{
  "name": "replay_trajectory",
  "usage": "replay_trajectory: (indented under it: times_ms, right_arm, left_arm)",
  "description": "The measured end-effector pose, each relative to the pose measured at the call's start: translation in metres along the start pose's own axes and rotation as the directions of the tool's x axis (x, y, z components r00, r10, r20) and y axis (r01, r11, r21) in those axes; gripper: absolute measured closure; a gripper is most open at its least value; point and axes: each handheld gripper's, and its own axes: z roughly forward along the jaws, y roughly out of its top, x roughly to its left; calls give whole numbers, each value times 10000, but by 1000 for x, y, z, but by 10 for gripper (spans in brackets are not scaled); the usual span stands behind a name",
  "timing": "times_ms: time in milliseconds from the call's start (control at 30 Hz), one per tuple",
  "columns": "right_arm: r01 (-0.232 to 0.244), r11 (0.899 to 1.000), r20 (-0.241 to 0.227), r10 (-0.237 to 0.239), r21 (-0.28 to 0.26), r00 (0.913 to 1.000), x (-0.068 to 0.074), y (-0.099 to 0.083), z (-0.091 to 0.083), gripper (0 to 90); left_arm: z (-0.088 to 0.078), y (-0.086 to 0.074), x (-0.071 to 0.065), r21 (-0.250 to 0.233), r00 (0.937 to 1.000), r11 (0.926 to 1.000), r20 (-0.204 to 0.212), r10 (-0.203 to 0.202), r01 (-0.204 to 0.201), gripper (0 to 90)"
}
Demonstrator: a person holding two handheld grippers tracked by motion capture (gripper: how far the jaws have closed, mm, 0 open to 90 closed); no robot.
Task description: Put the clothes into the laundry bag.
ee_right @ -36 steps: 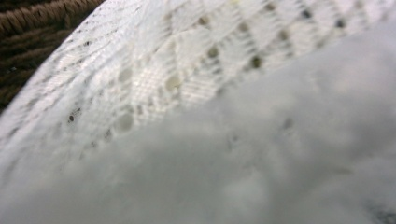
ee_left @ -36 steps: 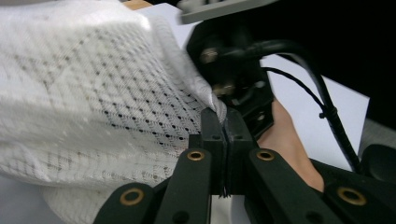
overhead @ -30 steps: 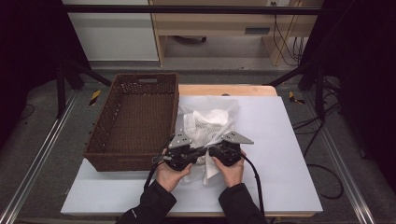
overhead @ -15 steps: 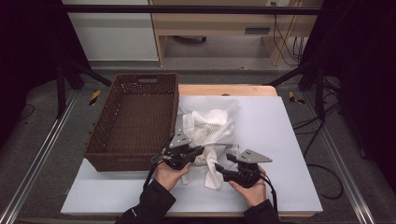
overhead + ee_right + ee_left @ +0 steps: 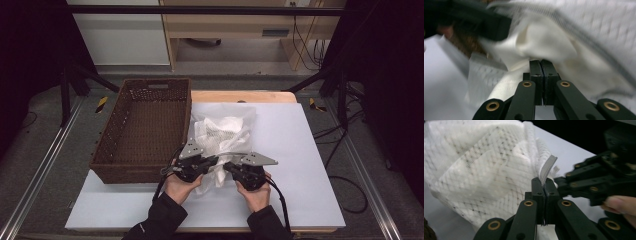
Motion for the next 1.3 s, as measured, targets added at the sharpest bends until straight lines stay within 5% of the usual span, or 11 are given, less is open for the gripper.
replay_trajectory:
  times_ms: [133, 333, 467, 567, 667, 767, 867, 1100, 1133, 1167, 1300]
  right_arm:
    - [-560, 9976, 91, 564, -413, 9984, -3, 16, 8, 894]
    - [-797, 9962, 89, 801, -351, 9967, -11, 26, -21, 893]
    - [-902, 9959, 54, 902, -123, 9959, -2, 18, 19, 894]
    - [-474, 9974, 1064, 529, -536, 9929, 3, 16, 54, 893]
    - [17, 9969, 2338, 168, -785, 9721, 0, 14, 75, 893]
    - [-80, 9949, 2328, 313, -1003, 9720, -2, 10, 78, 890]
    - [-371, 9960, 929, 447, -818, 9947, -7, 7, 62, 787]
    - [127, 9987, -71, -131, -490, 9999, -16, 3, -13, 643]
    - [256, 9984, 300, -242, -496, 9993, -19, 0, -28, 635]
    - [641, 9975, 1446, -593, -289, 9877, -29, -6, -42, 625]
    - [-114, 9997, 1837, 71, 225, 9830, -47, -19, -34, 561]
  left_arm:
    - [-7, 3, -5, 112, 9963, 9978, -553, 655, -649, 892]
    - [-4, 0, 3, 102, 9993, 9997, -319, 219, -216, 892]
    - [-6, 3, -11, -150, 9969, 9977, -425, 659, -666, 893]
    - [-7, 2, -15, -99, 9967, 9975, -411, 698, -703, 894]
    - [-7, -7, -10, 4, 9997, 9998, -139, 180, -180, 895]
    - [-7, -14, -5, 104, 10000, 9999, -9, -50, 50, 894]
    - [-8, -18, 0, 143, 9998, 9997, -10, -221, 222, 894]
    - [-3, -21, -2, 239, 9999, 9997, -128, -38, 41, 892]
    - [-1, -22, -2, 309, 9999, 9995, -119, 48, -45, 892]
    - [3, -23, -3, 395, 9999, 9992, -115, 71, -66, 891]
    - [11, -27, -2, 636, 9998, 9979, -151, 111, -101, 891]
